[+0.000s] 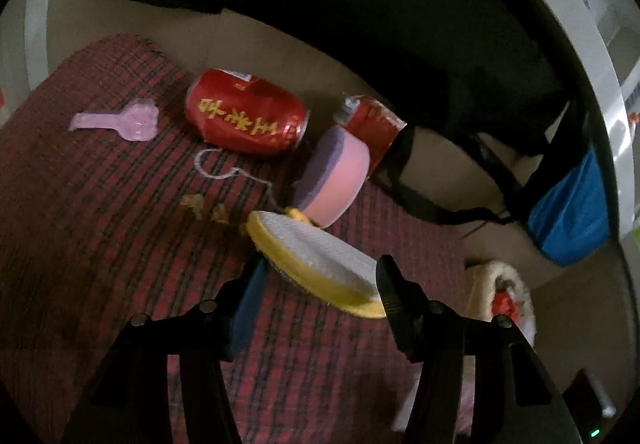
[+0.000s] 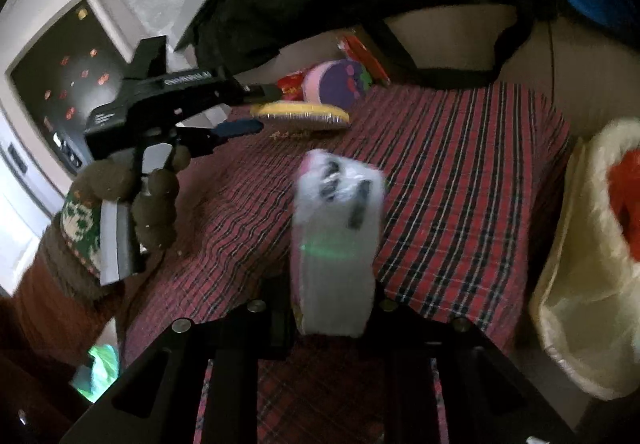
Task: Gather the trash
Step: 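Grasp the pink sponge roll with the left tool while the right tool lifts the box, then carry the pink sponge with the left tool while the right tool carries the box to the bin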
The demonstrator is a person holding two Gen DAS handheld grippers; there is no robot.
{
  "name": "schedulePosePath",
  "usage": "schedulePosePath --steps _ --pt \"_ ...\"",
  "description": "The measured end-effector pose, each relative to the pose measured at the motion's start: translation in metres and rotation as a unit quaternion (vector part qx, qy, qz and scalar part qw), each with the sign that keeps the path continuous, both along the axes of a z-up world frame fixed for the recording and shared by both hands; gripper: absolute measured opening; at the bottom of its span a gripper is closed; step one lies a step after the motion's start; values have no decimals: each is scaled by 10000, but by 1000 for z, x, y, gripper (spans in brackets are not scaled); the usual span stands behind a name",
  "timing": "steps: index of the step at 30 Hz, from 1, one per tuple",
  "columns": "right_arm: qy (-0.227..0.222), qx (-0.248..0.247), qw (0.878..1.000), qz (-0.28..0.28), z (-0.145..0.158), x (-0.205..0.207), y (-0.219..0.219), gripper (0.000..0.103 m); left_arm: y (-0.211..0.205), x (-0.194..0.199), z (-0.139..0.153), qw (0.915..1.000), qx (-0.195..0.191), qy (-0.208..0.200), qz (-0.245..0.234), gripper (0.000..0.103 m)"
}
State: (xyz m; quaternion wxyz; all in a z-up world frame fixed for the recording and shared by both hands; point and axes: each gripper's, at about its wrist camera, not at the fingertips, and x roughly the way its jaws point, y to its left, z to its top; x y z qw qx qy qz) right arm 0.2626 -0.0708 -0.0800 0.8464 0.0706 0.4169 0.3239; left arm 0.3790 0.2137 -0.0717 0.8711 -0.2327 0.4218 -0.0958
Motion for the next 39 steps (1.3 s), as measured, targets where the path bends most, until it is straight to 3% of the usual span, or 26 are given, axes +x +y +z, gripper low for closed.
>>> schedulePosePath --steps 1,3,7,10,19,21,22,23,27,32,39 --pt "-90 -30 10000 25 3 -2 -2 40 3 -4 0 10000 24 -63 -42 57" --pt "-188 -32 9998 -35 5 -4 -6 51 6 -15 4 9992 196 -305 -138 57" --pt "-211 54 9993 -292 5 -1 -18 51 8 -37 23 9891 844 -1205 -96 62" --pt "-92 83 9994 -308 0 2 -21 54 0 -31 30 9833 901 -1544 -329 65" --pt "158 -21 9996 -225 -13 4 -15 54 -41 73 -11 9883 1325 -581 -490 64" --pt "133 -96 9996 -232 -13 4 -15 54 -43 82 -15 9885 1382 -445 -420 56" --pt "121 -115 9996 -247 -13 4 -16 54 -42 84 -16 9891 1387 -349 -339 40" --pt "109 -130 9995 -275 -12 4 -17 54 -40 84 -16 9904 1314 -297 -293 32" --pt "89 -122 9992 -380 -11 6 -22 54 -27 58 -6 9932 1018 -470 -312 32" --pt "332 147 9972 -646 -16 21 -30 54 -8 -5 17 9936 826 -720 -292 32" --pt "563 425 9898 -1239 -15 67 -38 54 15 -88 32 9911 975 -903 -72 32"
